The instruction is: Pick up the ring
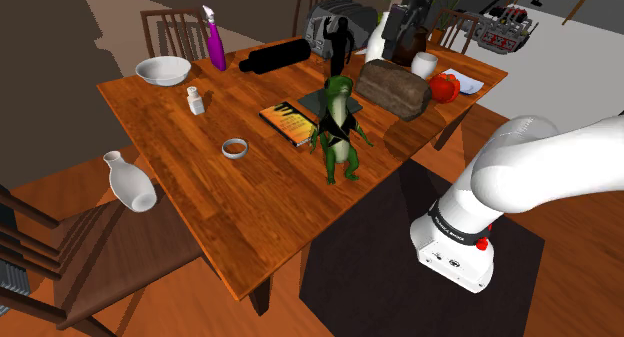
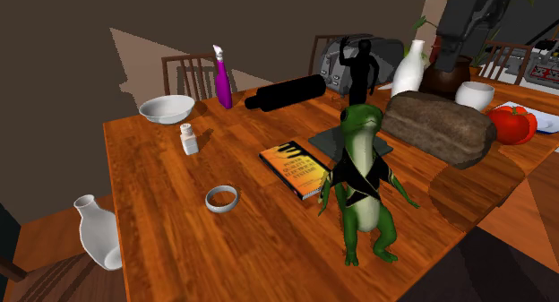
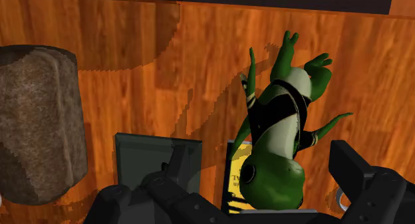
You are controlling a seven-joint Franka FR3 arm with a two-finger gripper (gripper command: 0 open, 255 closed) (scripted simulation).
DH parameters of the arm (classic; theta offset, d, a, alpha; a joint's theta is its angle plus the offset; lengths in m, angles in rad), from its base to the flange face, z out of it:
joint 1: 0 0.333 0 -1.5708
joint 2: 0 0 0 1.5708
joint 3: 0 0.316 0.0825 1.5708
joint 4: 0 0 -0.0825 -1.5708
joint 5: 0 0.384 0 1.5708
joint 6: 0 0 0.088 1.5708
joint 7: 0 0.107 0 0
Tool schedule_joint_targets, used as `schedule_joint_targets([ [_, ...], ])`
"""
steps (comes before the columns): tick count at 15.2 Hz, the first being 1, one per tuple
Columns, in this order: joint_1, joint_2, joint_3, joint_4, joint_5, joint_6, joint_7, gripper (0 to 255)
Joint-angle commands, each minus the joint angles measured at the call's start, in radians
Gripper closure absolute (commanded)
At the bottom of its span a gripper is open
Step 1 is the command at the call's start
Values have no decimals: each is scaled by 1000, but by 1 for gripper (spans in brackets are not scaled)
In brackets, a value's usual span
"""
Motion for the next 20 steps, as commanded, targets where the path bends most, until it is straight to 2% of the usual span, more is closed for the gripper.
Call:
schedule_joint_targets([
  [1,0,0,0,0,0,0,0,0],
  [10,56,276,46,0,26,264,5,0],
  [20,104,634,100,118,26,492,13,0],
])
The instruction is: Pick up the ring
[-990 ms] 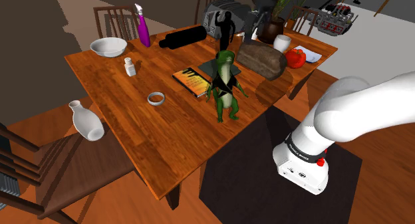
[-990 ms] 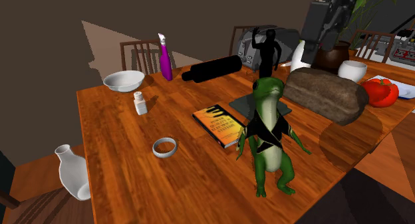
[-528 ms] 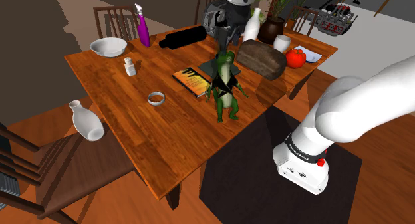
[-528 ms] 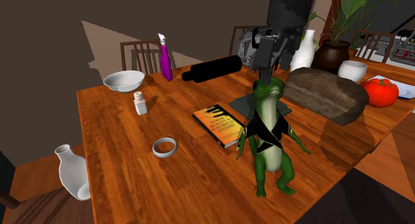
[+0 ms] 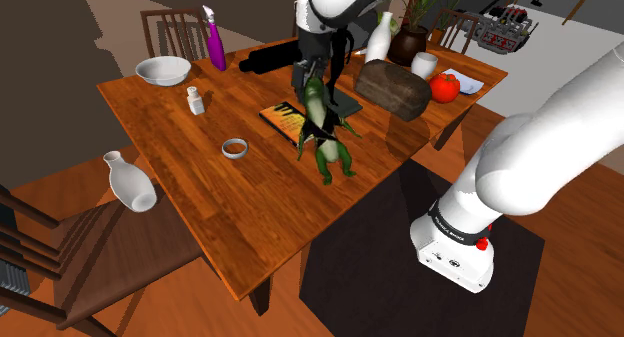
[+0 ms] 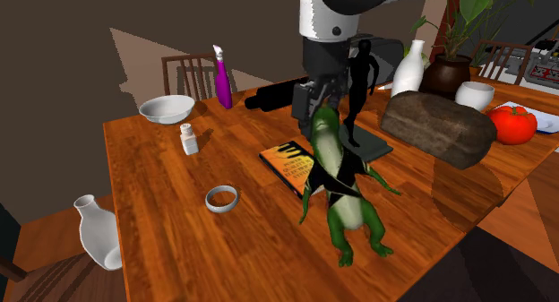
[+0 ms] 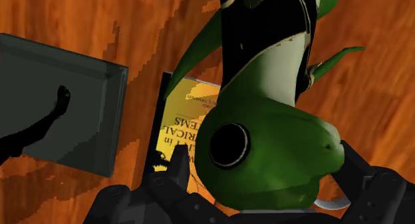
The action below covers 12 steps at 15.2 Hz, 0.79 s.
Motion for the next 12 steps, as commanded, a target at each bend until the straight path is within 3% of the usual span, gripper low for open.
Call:
schedule_joint_targets([
  [1,9,85,11,34,-4,41,3,0],
  [12,62,494,58,305,-63,161,29,0],
])
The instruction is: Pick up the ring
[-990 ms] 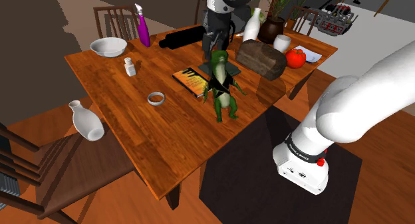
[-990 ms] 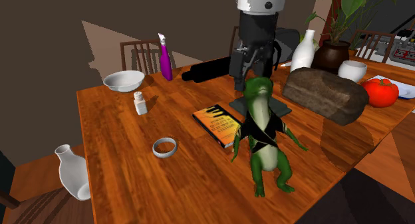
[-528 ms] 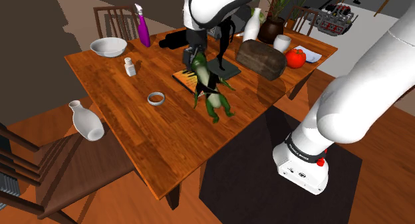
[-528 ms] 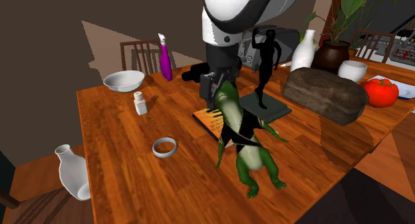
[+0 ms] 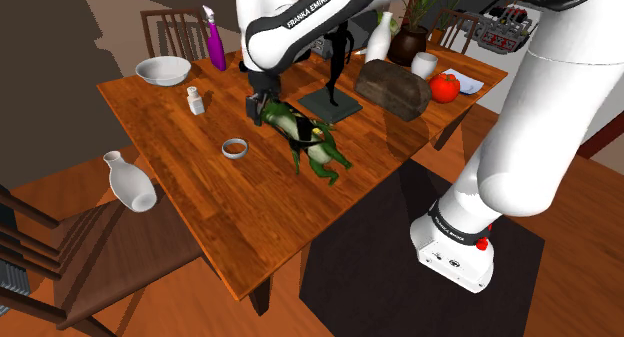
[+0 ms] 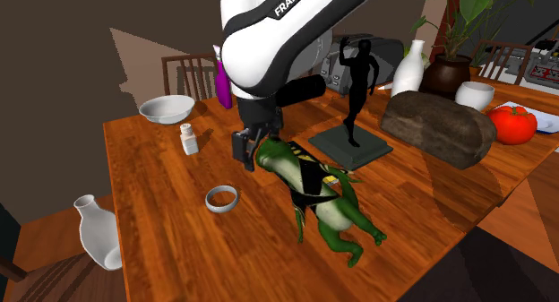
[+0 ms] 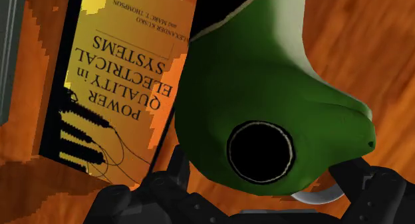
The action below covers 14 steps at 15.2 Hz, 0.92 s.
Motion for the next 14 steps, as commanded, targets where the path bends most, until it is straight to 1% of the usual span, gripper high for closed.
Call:
schedule_joint_targets([
  [1,13,81,4,66,-15,11,5,0],
  [7,59,307,12,280,-53,13,11,0],
  [8,62,323,12,296,-55,12,11,0],
  [14,67,376,5,292,-65,68,19,0],
])
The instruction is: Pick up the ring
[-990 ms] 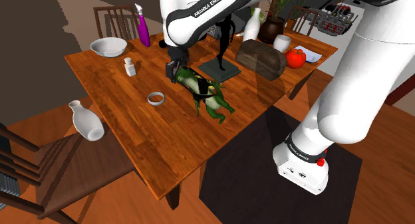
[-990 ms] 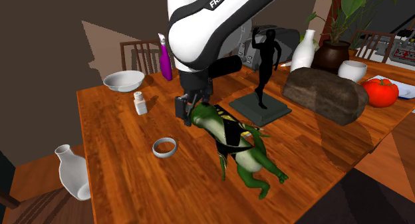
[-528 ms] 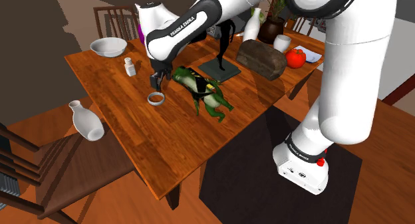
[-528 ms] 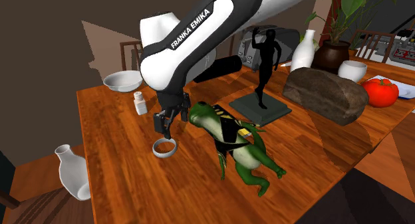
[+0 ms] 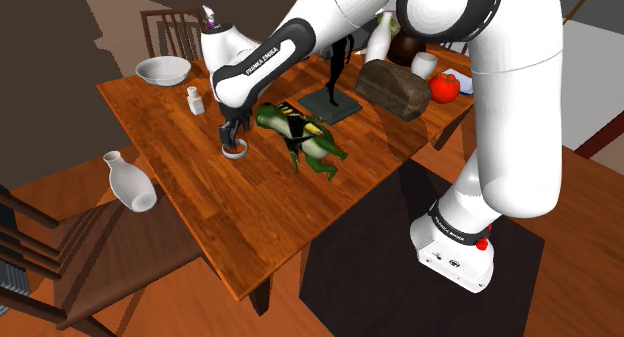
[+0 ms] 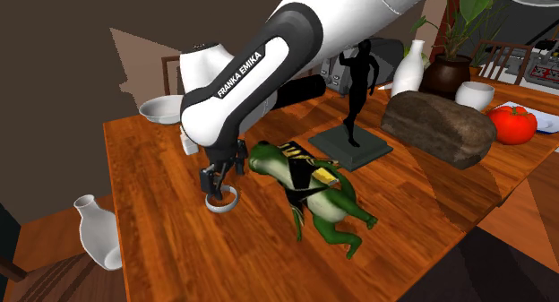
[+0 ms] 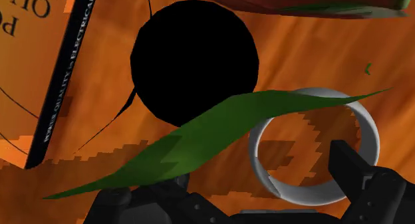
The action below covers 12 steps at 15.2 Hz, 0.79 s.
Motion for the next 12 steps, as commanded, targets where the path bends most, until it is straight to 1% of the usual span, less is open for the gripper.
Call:
schedule_joint_targets([
  [1,0,27,-4,2,-5,25,1,0],
  [3,0,27,-4,2,-5,25,1,0],
  [4,1,28,-4,3,-5,26,1,255],
  [7,-1,29,-4,5,-5,25,-1,255],
  [9,-9,15,-4,-14,-3,30,-8,255],
  [11,-4,30,-4,13,-3,18,-6,255],
  [12,-6,28,-4,10,-3,19,-7,255],
])
